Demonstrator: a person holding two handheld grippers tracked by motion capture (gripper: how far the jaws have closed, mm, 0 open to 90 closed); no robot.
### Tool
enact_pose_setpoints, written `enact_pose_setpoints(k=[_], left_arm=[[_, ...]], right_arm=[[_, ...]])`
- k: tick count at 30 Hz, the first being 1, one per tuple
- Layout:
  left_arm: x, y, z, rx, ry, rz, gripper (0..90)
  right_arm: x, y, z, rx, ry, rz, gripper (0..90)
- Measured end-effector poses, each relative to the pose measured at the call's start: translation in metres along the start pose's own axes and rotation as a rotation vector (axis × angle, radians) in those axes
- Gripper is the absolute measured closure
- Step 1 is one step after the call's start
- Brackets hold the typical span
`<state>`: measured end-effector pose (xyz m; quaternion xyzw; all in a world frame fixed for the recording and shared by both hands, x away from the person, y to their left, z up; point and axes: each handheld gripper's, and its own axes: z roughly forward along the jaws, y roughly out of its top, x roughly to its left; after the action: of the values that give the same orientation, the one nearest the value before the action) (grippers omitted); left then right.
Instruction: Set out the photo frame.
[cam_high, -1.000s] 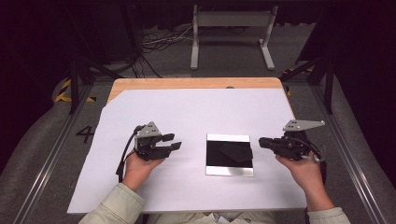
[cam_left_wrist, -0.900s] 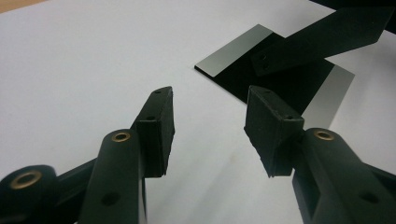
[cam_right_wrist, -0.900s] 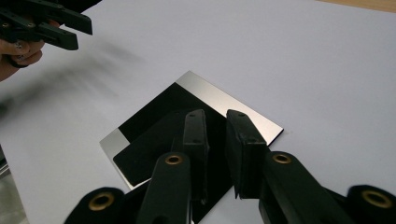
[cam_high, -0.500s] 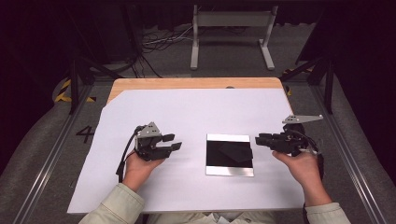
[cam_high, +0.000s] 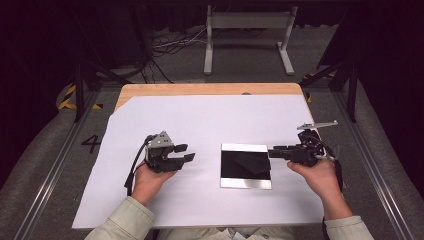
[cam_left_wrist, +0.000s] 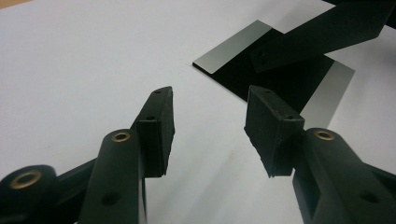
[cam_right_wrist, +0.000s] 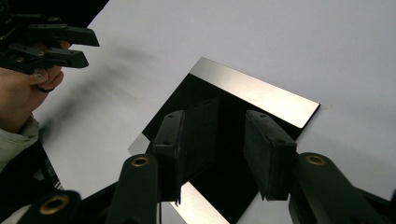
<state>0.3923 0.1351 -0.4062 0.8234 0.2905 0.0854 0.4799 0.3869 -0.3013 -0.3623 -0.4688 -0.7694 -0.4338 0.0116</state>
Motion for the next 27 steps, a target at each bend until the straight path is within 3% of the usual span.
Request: enact_pose_setpoints(k=[17, 27], left_arm=[[0.000, -0.001, -0.001, 0.006, 0.007, 0.004, 52.1], [0.000, -0.001, -0.001, 0.007, 0.004, 0.007, 52.1]], right_arm=[[-0.007, -0.004, 0.018, 0.083, 0.069, 0.121, 54.7], [-0.007, -0.006, 0.029, 0.115, 0.108, 0.134, 53.9]])
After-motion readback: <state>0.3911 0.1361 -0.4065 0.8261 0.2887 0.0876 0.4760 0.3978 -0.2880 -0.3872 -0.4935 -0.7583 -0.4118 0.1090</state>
